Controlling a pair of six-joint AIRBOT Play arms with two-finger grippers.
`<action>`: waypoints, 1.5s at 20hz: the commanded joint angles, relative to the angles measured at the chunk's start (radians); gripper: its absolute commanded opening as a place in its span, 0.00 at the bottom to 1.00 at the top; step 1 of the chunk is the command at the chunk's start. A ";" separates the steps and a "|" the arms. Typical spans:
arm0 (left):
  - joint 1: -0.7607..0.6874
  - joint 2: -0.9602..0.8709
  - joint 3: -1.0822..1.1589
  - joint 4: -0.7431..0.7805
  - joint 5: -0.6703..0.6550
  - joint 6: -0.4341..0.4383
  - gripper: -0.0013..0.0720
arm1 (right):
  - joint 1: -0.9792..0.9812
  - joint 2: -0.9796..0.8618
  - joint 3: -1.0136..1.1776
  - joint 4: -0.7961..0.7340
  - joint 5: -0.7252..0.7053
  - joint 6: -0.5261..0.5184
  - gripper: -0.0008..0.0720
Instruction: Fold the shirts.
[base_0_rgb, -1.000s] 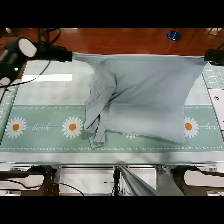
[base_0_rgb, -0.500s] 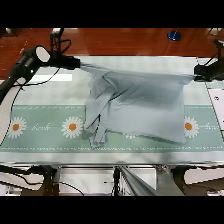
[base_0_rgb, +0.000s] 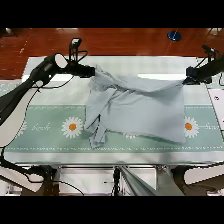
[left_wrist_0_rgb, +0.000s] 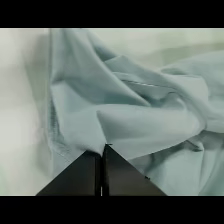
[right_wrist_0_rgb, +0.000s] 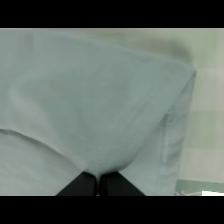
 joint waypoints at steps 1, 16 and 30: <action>-0.016 -0.006 0.002 -0.007 0.008 0.003 0.07 | 0.000 -0.002 0.000 0.048 0.011 -0.019 0.03; 0.361 0.176 -0.160 -0.181 -0.680 0.141 0.65 | -0.247 0.269 -0.243 0.023 0.222 -0.078 0.59; 0.382 0.459 -0.917 -0.486 -0.581 0.401 0.67 | -0.326 0.481 -0.611 0.138 0.114 -0.172 0.59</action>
